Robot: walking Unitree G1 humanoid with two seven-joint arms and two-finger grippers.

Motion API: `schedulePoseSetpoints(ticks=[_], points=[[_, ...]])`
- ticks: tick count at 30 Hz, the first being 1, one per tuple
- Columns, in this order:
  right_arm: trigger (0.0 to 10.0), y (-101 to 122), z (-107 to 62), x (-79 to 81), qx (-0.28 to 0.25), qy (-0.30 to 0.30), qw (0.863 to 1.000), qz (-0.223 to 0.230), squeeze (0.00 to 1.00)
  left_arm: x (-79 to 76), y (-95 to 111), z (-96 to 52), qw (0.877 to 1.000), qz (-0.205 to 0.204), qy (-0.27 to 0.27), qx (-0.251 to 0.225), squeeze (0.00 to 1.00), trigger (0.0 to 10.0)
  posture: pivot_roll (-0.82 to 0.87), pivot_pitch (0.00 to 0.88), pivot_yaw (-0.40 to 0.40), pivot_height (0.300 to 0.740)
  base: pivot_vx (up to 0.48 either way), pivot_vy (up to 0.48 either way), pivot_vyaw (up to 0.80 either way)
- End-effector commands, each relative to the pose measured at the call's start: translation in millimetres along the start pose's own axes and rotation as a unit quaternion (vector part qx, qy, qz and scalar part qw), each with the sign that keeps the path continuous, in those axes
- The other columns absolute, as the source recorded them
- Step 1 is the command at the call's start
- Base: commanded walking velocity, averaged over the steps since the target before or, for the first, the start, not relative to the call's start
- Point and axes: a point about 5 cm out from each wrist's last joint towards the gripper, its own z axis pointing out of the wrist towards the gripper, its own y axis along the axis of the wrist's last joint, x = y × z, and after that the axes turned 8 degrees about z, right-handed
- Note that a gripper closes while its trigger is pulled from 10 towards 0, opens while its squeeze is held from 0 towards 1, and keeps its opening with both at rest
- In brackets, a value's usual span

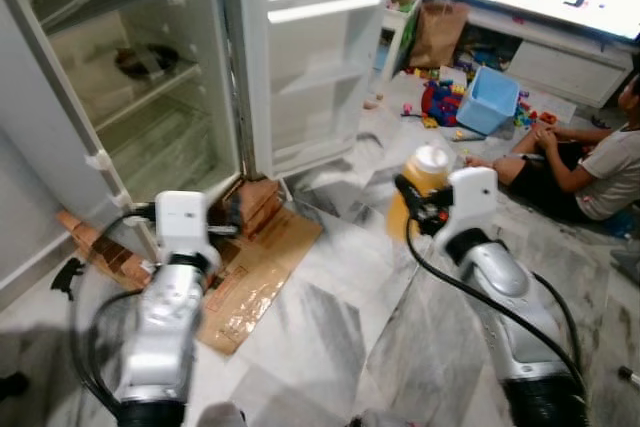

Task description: Restocking fridge

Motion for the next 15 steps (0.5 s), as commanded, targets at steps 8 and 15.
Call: schedulePoseSetpoints(ticks=[8,15], points=[[10.0,9,8.8,9.7,-0.022,0.027,0.999,-0.010,0.00,16.5,2,2.3,0.999,0.004,0.049,-0.009,0.00,10.0,0.04,0.000,-0.059,0.740,0.000,0.000,0.05],[10.0,9,10.6,9.9,-0.023,0.031,0.999,-0.012,0.00,20.2,1,4.5,0.998,0.009,0.067,-0.005,0.00,10.0,0.04,0.000,-0.061,0.740,0.000,-0.270,0.61]])
